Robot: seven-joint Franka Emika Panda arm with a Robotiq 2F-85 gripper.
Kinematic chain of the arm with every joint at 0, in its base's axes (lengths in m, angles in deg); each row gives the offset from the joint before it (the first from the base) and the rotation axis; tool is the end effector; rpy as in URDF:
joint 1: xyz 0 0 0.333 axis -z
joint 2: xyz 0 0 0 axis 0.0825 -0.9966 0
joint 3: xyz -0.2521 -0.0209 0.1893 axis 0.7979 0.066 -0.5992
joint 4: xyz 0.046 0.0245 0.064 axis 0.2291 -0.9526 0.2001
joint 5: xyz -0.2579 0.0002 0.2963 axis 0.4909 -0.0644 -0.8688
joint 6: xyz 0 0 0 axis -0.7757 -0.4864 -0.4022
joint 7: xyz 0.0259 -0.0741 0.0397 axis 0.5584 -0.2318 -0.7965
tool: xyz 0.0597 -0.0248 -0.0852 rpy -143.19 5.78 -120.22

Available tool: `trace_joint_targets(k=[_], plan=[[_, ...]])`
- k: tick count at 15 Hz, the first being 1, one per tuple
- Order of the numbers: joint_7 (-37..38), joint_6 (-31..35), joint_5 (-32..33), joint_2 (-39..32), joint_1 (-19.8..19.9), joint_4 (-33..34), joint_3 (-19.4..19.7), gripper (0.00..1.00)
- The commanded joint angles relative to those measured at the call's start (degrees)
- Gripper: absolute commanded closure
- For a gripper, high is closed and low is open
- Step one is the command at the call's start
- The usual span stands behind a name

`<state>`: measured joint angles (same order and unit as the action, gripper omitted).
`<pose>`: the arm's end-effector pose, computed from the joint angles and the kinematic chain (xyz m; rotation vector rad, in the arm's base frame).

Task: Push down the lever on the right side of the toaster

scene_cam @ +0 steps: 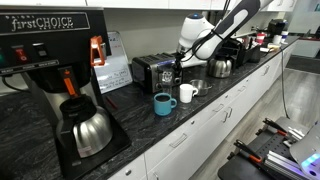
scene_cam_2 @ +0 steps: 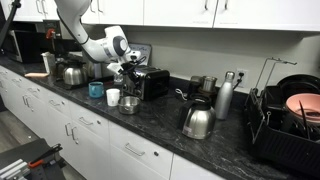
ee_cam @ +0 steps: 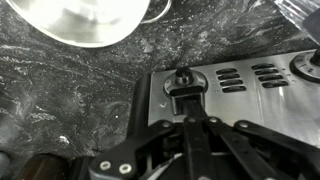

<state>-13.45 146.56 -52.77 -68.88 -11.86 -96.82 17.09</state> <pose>0.5807 0.1633 0.3165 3.0157 -0.2209 0.6523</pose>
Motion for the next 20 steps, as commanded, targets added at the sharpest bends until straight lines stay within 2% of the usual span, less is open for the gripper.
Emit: trace_joint_targets(k=[1, 15, 16, 17, 20], plan=[[1.78, 4.05, 3.41, 0.42, -0.36, -1.54, 1.55, 1.0], [1.1, 8.33, 4.27, 7.39, 0.36, -4.77, 3.05, 1.0], [0.33, 8.35, 3.25, 8.34, 0.63, -5.46, 2.74, 0.97], [-0.34, 8.1, 2.43, 9.38, 0.84, -6.14, 2.53, 0.9], [-1.61, 7.73, 1.64, 12.52, 1.48, -8.55, 2.69, 0.85]])
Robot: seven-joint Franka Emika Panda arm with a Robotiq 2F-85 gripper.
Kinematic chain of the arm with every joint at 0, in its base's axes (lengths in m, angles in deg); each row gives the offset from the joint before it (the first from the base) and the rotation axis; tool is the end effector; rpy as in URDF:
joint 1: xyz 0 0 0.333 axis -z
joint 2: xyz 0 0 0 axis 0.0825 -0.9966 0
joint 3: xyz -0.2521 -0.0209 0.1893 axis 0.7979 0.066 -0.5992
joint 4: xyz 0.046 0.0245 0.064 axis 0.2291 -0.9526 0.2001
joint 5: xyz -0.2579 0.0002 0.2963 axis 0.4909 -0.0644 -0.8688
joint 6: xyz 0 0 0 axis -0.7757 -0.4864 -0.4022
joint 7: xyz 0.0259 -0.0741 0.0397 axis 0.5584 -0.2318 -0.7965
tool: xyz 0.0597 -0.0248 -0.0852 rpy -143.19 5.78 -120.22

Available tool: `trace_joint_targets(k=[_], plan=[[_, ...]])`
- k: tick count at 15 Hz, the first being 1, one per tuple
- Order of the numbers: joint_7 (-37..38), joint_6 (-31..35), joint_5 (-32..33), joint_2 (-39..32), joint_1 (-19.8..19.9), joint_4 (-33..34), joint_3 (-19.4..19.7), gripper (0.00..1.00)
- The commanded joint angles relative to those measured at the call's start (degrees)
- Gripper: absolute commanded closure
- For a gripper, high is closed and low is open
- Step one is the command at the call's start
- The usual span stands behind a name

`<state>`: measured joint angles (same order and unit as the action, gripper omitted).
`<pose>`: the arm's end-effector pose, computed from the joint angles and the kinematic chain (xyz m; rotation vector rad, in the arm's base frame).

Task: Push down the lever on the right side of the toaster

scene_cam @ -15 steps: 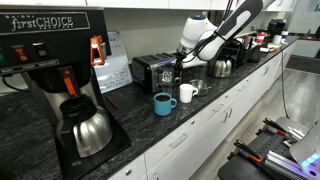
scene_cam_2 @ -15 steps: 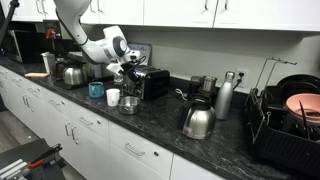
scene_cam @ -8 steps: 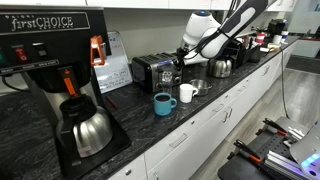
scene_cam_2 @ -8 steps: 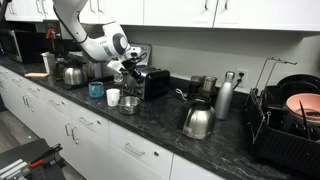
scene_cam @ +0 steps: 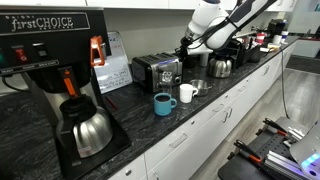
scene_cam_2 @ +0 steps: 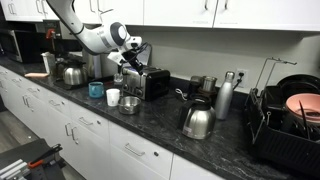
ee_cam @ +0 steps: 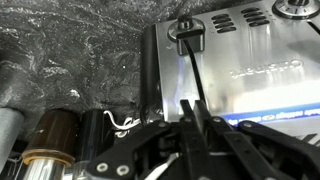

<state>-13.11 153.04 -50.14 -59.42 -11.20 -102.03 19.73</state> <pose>0.5645 0.1337 0.3857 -2.9866 0.2343 -0.9109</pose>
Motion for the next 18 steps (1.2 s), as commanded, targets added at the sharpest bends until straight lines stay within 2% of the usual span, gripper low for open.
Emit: trace_joint_targets(k=[1, 5, 7, 8, 9, 11, 12, 13, 14, 15, 17, 18], plan=[[-2.39, 1.04, -1.34, 4.21, 0.99, -4.52, 0.18, 0.86], [-0.85, -0.07, -0.37, 8.93, 1.22, -8.59, 1.36, 0.84], [-1.78, -1.08, -2.52, 11.64, 0.84, -10.49, 1.65, 0.85], [-2.21, -1.69, -3.97, 12.93, 0.53, -11.36, 1.8, 0.79], [-2.16, -2.5, -5.05, 14.24, 0.4, -12.17, 1.95, 0.57], [-2.73, -4.53, -7.47, 16.75, 0.13, -13.68, 2.28, 0.53], [-2.62, -6.0, -7.85, 18.29, 0.37, -14.39, 2.35, 0.48], [-5.07, -7.46, -11.86, 19.72, 6.18, -15.18, -3.44, 0.4], [-3.91, -4.85, -10.63, 16.83, 7.38, -13.58, -4.82, 0.34], [-4.88, -5.27, -11.92, 17.76, 8.58, -13.98, -5.97, 0.51], [-4.6, -5.25, -11.69, 17.6, 9.97, -14.03, -7.61, 0.37], [-4.52, -5.23, -11.59, 17.29, 10.1, -14.03, -7.89, 0.34]])
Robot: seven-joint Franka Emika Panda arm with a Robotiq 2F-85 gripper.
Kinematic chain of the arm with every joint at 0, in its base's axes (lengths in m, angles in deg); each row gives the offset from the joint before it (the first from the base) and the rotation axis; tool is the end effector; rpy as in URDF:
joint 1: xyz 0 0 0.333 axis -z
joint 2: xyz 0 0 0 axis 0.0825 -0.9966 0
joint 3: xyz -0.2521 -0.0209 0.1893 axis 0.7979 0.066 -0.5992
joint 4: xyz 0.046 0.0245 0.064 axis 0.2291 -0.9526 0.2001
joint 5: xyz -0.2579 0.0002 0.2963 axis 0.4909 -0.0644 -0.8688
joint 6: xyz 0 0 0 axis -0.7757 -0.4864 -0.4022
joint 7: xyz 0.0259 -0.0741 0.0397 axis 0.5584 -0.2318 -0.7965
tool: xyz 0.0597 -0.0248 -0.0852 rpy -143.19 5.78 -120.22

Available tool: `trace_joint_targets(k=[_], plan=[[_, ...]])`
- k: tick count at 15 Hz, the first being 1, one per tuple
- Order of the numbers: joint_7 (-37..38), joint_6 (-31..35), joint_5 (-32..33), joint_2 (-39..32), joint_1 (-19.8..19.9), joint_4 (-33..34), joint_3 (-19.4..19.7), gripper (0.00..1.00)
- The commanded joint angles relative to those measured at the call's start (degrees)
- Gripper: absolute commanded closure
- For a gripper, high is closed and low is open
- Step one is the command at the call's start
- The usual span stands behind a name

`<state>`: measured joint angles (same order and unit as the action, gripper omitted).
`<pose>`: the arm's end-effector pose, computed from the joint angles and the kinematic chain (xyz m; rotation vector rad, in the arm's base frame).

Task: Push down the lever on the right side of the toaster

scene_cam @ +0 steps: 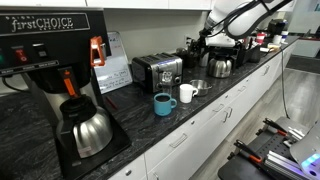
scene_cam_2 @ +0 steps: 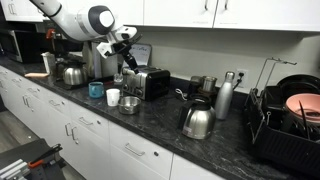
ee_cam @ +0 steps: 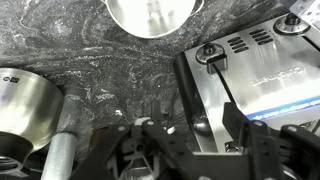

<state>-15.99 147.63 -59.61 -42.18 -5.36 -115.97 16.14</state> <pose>0.4889 0.0860 0.4245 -2.9504 0.4657 -0.8156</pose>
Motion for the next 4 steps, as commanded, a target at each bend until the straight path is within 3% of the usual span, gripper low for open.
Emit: trace_joint_targets(k=[1, 4], plan=[[-1.61, 0.19, -2.1, -0.05, 4.33, -0.08, -4.33, 0.34], [-1.61, 0.21, -2.09, -0.05, 4.45, -0.07, -4.31, 0.34]])
